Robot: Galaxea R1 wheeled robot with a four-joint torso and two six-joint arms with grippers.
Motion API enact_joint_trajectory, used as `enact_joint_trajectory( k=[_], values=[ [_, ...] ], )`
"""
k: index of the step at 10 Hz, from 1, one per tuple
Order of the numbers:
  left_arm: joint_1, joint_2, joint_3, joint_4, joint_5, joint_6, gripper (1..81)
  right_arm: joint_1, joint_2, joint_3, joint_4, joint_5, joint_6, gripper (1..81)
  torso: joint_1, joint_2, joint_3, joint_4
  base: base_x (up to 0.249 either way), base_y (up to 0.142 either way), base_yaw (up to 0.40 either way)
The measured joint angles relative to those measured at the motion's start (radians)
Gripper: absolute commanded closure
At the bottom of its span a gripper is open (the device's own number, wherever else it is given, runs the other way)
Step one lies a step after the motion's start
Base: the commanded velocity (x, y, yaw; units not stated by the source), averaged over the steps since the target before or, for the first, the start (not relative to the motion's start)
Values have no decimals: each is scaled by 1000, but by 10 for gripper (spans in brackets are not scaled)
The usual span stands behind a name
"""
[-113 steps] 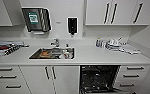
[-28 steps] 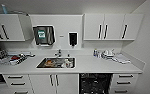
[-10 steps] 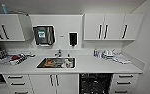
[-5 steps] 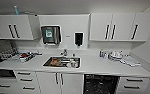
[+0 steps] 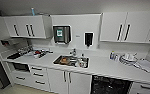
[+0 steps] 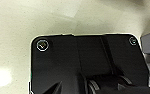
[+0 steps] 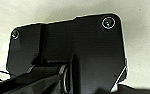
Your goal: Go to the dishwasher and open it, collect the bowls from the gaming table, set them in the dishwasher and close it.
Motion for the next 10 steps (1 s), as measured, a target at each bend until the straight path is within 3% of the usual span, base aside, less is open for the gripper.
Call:
enact_joint_trajectory(
  k=[10],
  values=[
    [-1, -16, 0, 1, -1, 0, 10, 2, 0, 0, 0, 0, 0, 10, 0, 0, 0, 0, 0, 0, 333]
  ],
)
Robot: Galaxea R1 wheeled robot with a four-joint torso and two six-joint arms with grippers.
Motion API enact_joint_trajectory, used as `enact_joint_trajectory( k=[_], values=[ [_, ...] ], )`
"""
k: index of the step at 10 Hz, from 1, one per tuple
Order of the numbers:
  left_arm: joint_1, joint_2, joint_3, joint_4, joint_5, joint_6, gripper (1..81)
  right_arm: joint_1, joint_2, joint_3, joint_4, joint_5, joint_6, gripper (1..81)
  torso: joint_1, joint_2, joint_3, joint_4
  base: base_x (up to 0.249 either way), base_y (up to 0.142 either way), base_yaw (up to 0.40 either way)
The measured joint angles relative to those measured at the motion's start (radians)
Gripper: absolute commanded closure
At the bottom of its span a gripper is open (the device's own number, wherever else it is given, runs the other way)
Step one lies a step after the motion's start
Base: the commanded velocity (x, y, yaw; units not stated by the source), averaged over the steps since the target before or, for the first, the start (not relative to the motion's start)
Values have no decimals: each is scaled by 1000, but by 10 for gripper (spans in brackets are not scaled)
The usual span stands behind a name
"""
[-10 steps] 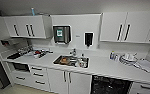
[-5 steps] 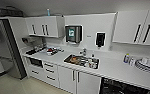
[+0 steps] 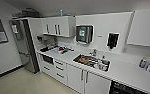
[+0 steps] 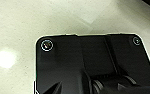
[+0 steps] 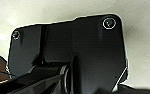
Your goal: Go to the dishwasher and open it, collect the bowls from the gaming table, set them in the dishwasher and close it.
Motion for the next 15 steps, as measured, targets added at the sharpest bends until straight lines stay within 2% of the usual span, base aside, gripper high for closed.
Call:
enact_joint_trajectory(
  k=[7, 9, 13, 15],
  values=[
    [2, -1, 0, 0, 3, 0, 10, -2, -13, 20, 0, 11, 0, 10, 0, 0, 0, 0, 0, 0, 338],
    [1, -4, 0, 0, 1, 0, 10, -5, -55, 90, 0, 12, 0, 10, 0, 0, 0, 0, 0, 0, 338],
    [1, -13, 14, 0, -1, 0, 10, -10, -160, 312, 0, 39, 0, 10, 0, 0, 0, 0, 0, 0, 338],
    [3, -45, 73, 0, 0, 0, 10, -20, -187, 328, 0, 49, 0, 10, 0, 0, 0, 0, 0, 0, 338]
  ],
)
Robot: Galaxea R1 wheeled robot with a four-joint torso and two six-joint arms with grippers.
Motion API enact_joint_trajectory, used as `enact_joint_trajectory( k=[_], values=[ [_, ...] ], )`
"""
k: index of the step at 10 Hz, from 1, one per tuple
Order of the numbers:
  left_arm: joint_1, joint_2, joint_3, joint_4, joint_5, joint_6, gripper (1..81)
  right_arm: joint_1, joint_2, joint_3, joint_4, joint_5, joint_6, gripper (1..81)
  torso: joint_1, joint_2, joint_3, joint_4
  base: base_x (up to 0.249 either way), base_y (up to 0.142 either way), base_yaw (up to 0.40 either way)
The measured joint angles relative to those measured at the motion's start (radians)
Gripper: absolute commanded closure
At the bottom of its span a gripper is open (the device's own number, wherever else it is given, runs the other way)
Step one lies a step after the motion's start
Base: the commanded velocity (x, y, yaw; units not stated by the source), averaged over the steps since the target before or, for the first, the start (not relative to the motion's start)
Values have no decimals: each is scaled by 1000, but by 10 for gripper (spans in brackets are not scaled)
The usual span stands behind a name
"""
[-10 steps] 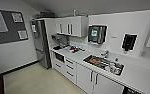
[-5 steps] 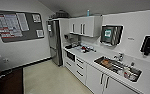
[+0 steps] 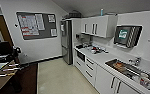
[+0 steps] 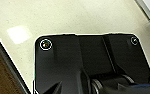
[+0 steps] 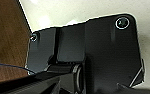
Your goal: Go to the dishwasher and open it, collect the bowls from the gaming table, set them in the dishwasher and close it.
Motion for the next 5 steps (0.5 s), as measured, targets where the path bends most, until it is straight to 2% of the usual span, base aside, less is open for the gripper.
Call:
enact_joint_trajectory(
  k=[2, 5],
  values=[
    [1, -36, 51, 0, 0, 0, 10, -1, 11, -2, 0, -3, 0, 10, 0, 0, 0, 0, 0, 0, 338],
    [3, -39, 52, 0, 0, 0, 10, 1, -6, 19, -1, -5, 0, 10, 0, 0, 0, 0, 0, 0, 338]
  ],
)
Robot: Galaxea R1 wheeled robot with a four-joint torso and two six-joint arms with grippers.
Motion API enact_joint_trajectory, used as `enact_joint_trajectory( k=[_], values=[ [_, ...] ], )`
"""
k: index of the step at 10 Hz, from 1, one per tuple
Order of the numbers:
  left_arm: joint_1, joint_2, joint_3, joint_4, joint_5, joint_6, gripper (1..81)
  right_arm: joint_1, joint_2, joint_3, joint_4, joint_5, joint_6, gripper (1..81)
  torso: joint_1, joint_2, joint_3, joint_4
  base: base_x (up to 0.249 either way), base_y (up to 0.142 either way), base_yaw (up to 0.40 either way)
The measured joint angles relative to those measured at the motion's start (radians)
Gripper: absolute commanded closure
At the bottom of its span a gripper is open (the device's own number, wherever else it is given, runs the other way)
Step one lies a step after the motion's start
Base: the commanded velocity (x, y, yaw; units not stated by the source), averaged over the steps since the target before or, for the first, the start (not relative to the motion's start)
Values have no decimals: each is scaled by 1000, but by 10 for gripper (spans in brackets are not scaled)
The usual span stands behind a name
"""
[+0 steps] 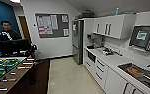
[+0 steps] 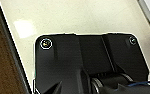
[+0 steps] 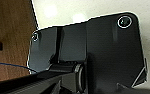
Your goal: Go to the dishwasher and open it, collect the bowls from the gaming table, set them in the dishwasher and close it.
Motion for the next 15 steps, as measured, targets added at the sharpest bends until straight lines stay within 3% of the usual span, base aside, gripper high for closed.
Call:
enact_joint_trajectory(
  k=[5, 7, 15],
  values=[
    [0, -29, 61, 0, -1, 0, 10, 0, -87, 156, -3, 3, 0, 10, 0, 0, 0, 0, 0, 0, 338],
    [1, -60, 109, 0, -1, 0, 10, 1, -90, 157, -3, 6, 0, 10, 0, 0, 0, 0, 0, 0, 337],
    [1, -61, 110, -1, -1, 0, 10, 0, -80, 147, -3, 9, 0, 10, 0, 0, 0, 0, 0, 0, 334]
  ],
)
